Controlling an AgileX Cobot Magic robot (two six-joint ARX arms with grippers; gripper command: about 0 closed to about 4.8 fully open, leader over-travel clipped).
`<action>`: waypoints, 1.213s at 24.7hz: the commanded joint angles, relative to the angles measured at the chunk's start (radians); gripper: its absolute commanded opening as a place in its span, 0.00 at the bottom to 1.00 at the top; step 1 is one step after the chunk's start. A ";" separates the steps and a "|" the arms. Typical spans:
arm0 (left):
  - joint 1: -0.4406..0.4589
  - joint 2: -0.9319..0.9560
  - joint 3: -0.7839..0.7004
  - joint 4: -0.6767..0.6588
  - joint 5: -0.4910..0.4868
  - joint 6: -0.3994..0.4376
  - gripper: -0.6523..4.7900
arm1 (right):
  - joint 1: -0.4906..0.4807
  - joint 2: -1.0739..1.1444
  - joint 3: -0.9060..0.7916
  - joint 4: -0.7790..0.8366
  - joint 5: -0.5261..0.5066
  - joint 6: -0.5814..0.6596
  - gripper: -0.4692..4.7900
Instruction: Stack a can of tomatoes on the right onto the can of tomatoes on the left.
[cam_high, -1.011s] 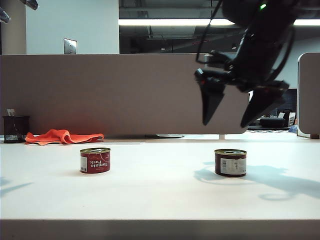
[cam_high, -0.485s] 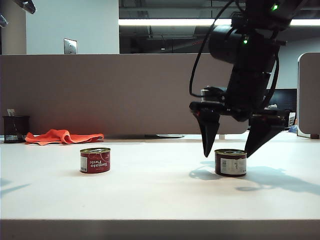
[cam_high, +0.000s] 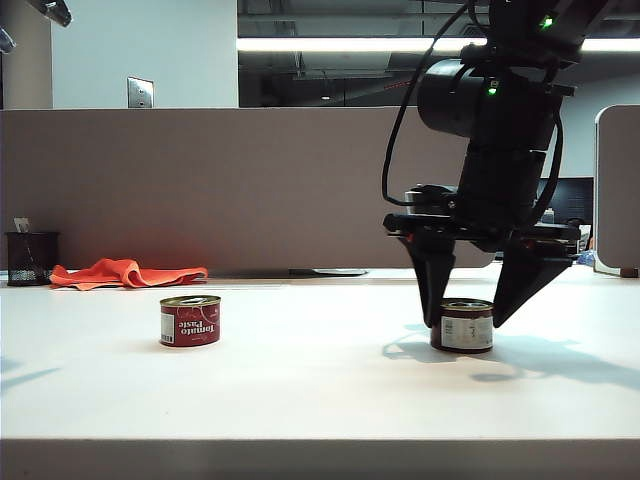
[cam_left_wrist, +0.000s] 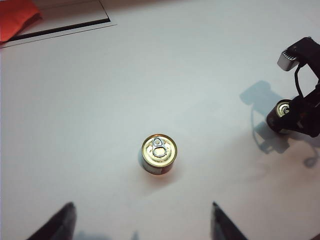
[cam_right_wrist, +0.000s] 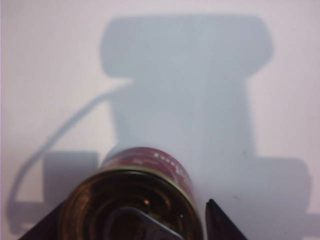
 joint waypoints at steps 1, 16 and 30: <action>0.002 -0.002 0.007 0.013 0.001 -0.003 0.75 | 0.000 -0.005 0.004 0.005 0.002 0.001 0.65; 0.002 -0.003 0.007 0.064 -0.042 0.000 0.74 | 0.089 -0.005 0.377 -0.031 -0.043 -0.038 0.58; 0.002 -0.003 0.007 0.061 -0.081 0.004 0.75 | 0.314 0.294 0.752 -0.078 0.032 -0.172 0.58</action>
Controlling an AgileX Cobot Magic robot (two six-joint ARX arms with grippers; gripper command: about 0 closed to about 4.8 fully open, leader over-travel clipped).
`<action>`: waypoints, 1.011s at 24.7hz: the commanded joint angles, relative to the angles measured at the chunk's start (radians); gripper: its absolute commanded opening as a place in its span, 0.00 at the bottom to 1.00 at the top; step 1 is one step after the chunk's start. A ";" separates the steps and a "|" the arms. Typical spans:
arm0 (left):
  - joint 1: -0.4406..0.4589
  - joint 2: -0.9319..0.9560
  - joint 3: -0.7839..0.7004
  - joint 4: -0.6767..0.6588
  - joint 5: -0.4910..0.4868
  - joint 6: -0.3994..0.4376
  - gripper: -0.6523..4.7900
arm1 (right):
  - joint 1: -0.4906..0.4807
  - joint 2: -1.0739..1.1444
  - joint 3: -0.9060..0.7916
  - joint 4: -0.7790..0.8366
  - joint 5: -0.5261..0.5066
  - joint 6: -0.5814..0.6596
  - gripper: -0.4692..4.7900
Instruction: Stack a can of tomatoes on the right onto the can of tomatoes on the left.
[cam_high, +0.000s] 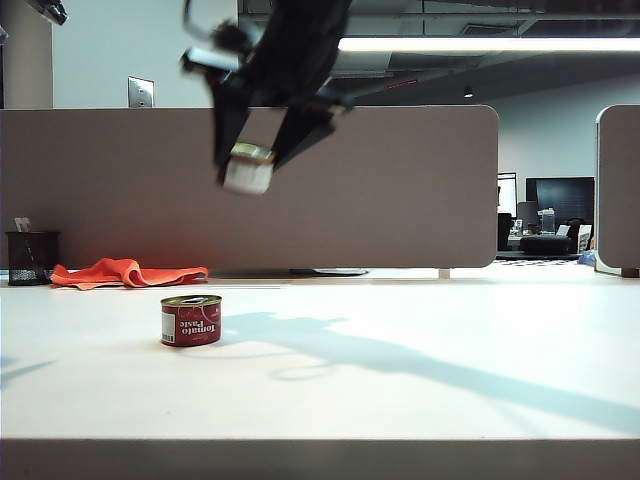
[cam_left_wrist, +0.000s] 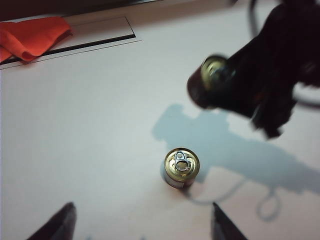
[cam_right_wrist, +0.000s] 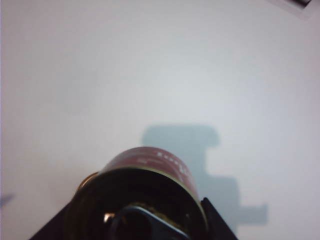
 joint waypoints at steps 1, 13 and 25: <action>0.002 -0.003 0.007 0.012 -0.002 0.000 0.75 | 0.024 0.085 0.083 -0.034 0.006 -0.014 0.58; 0.002 -0.003 0.007 0.001 -0.002 0.000 0.75 | 0.053 0.173 0.084 -0.029 -0.098 -0.015 0.58; 0.002 -0.003 0.007 -0.001 -0.003 0.001 0.74 | 0.058 0.196 0.084 -0.052 -0.097 -0.009 0.59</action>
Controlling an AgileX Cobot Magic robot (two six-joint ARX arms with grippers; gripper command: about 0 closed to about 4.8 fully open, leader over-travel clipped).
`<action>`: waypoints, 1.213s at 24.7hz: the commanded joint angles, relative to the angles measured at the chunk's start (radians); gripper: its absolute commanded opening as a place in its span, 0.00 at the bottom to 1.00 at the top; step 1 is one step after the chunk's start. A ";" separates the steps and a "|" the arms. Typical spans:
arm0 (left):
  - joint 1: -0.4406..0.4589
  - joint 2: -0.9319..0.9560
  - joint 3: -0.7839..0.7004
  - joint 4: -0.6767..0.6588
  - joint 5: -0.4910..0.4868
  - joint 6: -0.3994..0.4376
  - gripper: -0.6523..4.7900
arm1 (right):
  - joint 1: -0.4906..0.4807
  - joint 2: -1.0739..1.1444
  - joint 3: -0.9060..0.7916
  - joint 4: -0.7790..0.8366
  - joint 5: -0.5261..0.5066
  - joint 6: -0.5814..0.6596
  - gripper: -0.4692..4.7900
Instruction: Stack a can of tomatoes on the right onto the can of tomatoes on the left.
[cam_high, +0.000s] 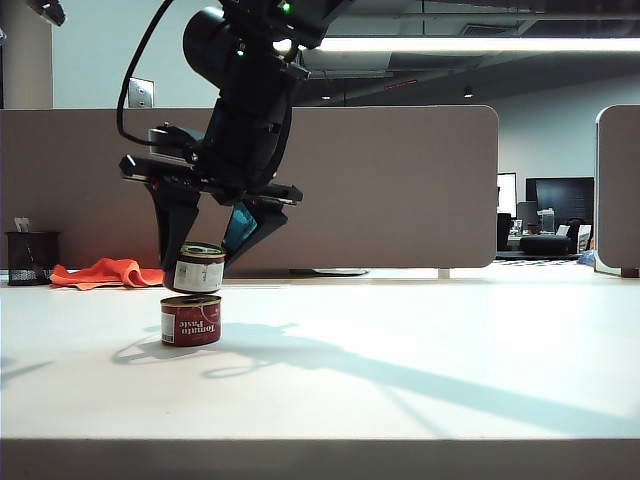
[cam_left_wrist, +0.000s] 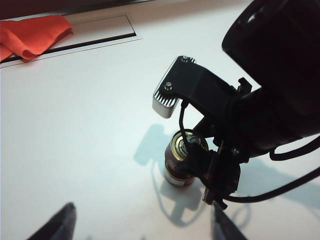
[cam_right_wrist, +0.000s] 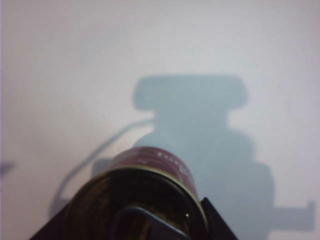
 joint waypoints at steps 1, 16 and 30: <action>0.002 -0.002 0.007 0.003 0.001 0.001 0.75 | 0.006 -0.007 0.008 0.013 -0.003 0.005 0.62; 0.002 -0.002 0.007 0.011 -0.029 0.011 0.75 | -0.041 -0.164 0.011 0.008 0.092 0.003 0.54; -0.005 -0.045 0.006 0.002 -0.067 0.029 0.15 | -0.208 -0.552 -0.019 -0.186 0.164 -0.010 0.18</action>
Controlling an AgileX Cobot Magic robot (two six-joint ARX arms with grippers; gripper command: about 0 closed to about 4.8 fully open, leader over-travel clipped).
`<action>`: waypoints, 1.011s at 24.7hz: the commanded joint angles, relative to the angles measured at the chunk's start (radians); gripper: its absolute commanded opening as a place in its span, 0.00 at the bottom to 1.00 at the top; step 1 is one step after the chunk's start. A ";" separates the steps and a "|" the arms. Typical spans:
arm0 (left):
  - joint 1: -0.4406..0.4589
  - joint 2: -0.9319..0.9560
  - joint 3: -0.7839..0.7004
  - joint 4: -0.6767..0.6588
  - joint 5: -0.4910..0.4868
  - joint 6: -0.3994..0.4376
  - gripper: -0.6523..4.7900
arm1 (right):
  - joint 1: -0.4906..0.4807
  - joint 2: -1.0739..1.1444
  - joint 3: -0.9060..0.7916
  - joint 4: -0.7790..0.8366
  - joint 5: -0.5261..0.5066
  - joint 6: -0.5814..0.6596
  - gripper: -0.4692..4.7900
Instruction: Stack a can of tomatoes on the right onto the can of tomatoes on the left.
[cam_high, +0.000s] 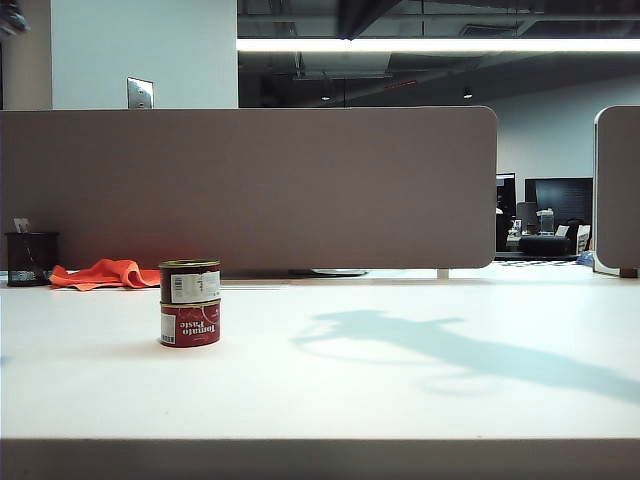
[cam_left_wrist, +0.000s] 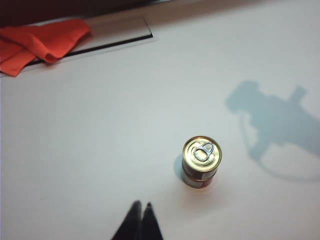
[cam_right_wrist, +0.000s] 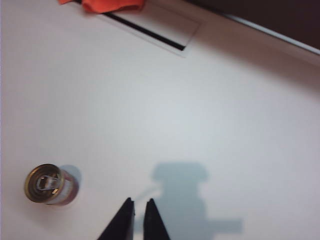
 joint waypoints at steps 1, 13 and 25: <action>-0.008 -0.037 0.006 0.008 -0.003 0.004 0.15 | -0.027 -0.087 -0.035 -0.005 0.006 -0.016 0.18; -0.080 -0.185 -0.053 0.014 -0.021 -0.043 0.11 | -0.062 -0.636 -0.505 0.072 0.116 -0.014 0.08; -0.129 -0.504 -0.365 0.154 -0.107 -0.134 0.11 | -0.061 -1.322 -1.110 0.206 0.381 0.012 0.08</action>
